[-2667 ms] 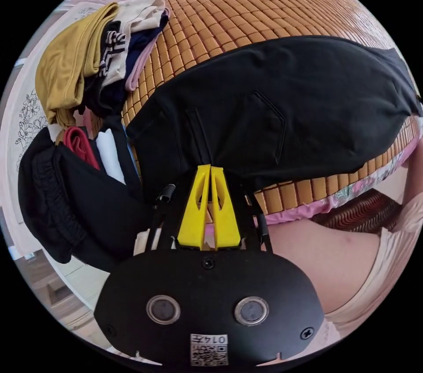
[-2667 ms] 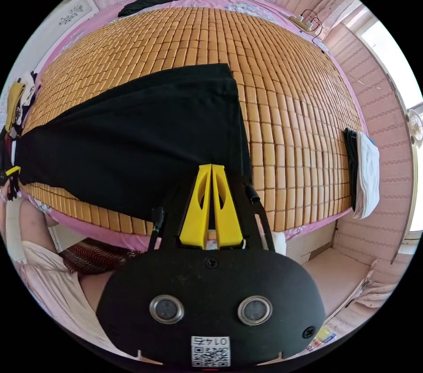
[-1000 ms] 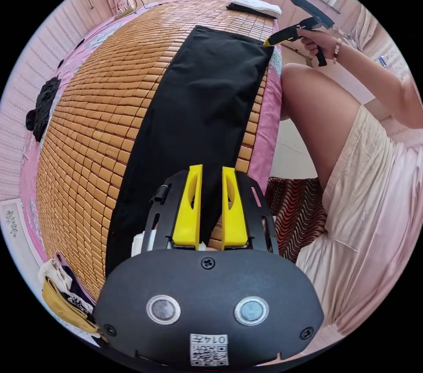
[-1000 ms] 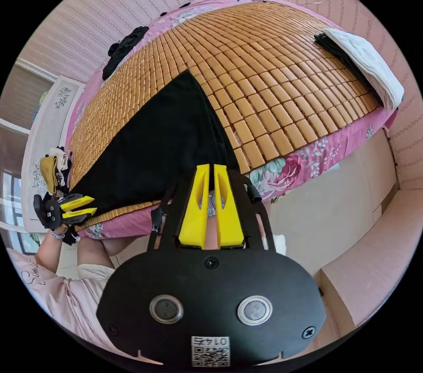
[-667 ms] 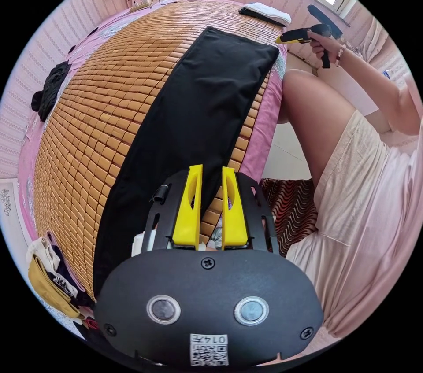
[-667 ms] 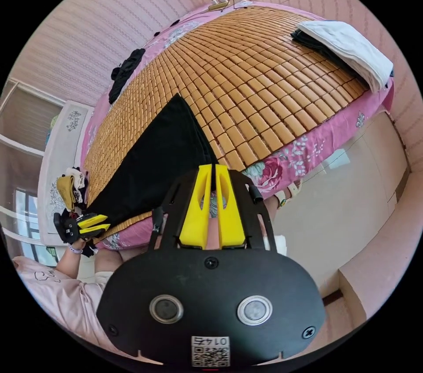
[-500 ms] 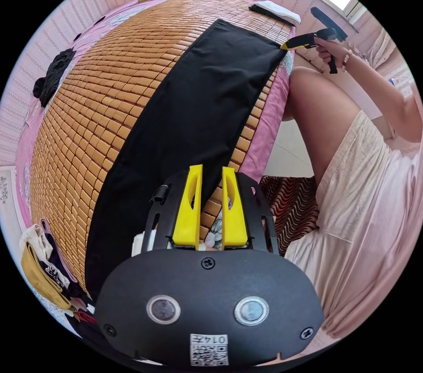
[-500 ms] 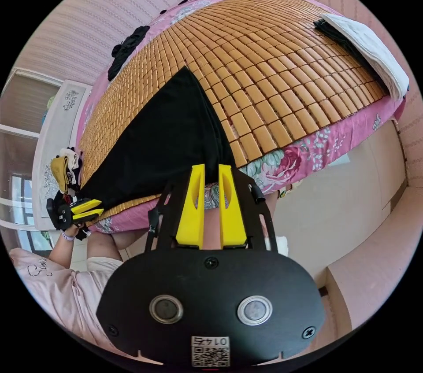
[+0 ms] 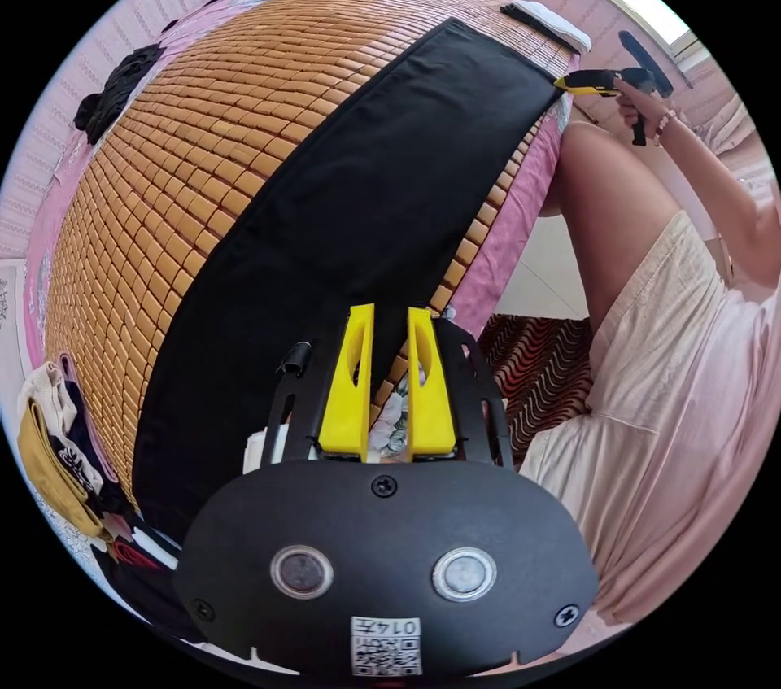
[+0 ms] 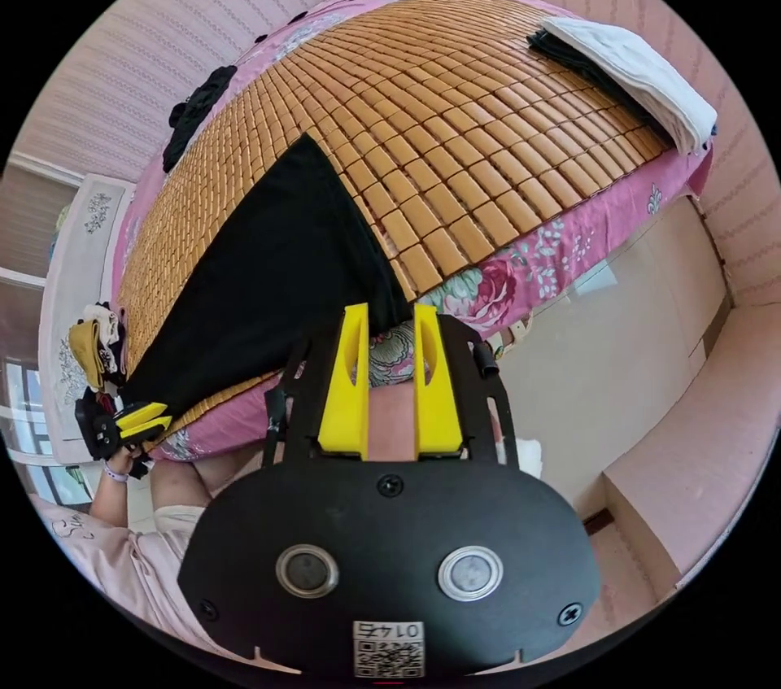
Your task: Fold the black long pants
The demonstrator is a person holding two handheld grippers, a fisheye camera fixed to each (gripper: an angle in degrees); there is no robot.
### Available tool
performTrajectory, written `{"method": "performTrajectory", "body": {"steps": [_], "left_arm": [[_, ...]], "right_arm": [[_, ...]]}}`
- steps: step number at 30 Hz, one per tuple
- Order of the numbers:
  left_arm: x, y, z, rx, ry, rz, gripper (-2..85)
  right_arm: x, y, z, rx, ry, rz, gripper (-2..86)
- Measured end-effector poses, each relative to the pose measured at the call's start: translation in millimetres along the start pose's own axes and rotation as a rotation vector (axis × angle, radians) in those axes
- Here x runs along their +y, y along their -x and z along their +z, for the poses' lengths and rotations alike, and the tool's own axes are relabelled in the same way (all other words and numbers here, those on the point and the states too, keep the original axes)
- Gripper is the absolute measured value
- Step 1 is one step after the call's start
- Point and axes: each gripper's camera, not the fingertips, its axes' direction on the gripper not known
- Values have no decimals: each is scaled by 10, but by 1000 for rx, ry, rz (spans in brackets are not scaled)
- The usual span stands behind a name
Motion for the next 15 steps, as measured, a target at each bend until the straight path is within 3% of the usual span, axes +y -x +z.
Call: {"method": "performTrajectory", "body": {"steps": [8,11,13,15], "left_arm": [[109,-106,-2,61,-45,-29,69],[175,-99,-124,57,-83,-69,66],[210,-72,-217,28,-101,-108,58],[204,-36,-242,-14,-80,-136,47]], "right_arm": [[-157,445,-222,-39,-53,-39,38],[-199,764,-340,156,-42,-37,33],[-253,1336,-473,303,-84,-168,12],[-330,1950,-495,240,-117,-352,4]]}}
